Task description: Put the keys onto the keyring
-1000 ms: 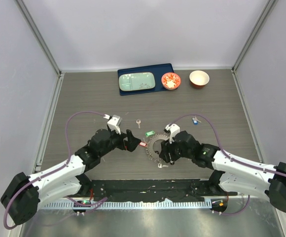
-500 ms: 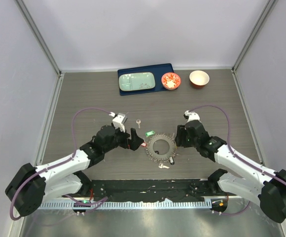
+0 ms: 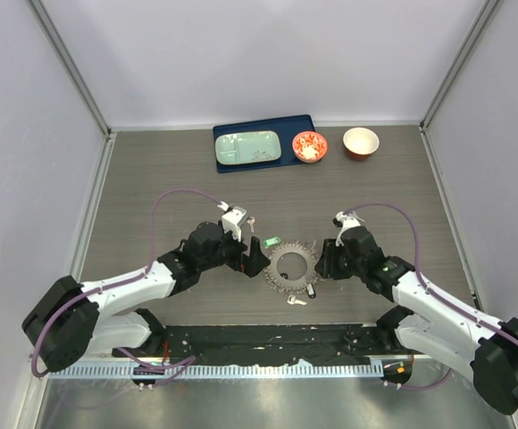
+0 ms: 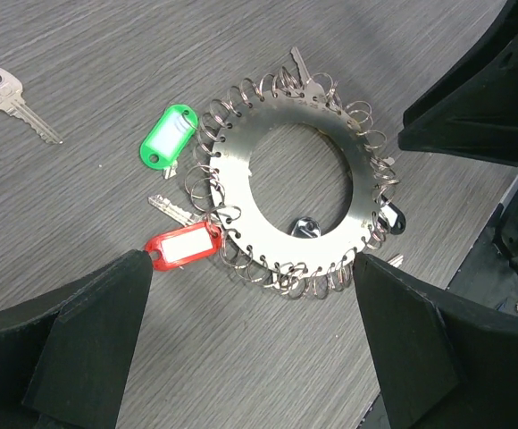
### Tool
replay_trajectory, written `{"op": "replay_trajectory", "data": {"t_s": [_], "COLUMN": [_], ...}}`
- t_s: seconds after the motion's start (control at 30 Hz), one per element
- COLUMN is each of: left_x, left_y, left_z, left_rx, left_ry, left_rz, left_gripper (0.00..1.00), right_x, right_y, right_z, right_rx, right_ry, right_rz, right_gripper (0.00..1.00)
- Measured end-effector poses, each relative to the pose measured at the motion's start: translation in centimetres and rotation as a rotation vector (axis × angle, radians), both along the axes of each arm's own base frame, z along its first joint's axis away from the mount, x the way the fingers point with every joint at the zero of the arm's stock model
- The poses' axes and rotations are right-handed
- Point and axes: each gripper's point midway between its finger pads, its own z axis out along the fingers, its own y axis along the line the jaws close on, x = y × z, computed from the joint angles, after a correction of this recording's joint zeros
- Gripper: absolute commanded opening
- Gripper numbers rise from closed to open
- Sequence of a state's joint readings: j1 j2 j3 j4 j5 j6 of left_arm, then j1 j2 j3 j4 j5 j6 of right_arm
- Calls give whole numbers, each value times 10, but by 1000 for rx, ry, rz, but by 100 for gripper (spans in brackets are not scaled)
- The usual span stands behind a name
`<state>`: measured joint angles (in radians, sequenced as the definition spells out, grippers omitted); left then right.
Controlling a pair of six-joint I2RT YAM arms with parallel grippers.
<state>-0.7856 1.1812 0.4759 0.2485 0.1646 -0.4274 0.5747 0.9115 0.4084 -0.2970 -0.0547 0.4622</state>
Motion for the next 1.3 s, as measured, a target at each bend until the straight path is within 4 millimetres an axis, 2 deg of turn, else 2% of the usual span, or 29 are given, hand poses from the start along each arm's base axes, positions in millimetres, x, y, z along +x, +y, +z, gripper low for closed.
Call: {"op": "replay_trajectory", "data": {"t_s": [0.27,0.43,0.57,0.8,1.0,1.13,1.3], "left_x": [1,6,8,6,6,8,9], "left_y": [-4,-7,-5,3,11,12,14], "left_z": [-3,7,10,1,-9,-7,0], "left_rx": [21,37,54,93,124,123,113], "left_ry": [-17,-72,-120,-165,-172,-182,-200], "left_rz": [-35,-61,-82,-99,-83,-69,-57], "left_gripper": [100,100,100,100,100,100,100], "right_x": [13,16,21,21,14,4,-6], "right_y": [-12,-12,-10,-4,8,19,43], "right_z": [3,-10,-13,-21,-26,-30,-24], "right_rx": [-25,-55,-55,-64,-32,-18,-2], "right_ry": [-68,-37,-38,-1,58,92,99], "right_rz": [-88,-92,-95,-66,-12,39,124], "right_gripper": [39,39,40,41,41,41,41]}}
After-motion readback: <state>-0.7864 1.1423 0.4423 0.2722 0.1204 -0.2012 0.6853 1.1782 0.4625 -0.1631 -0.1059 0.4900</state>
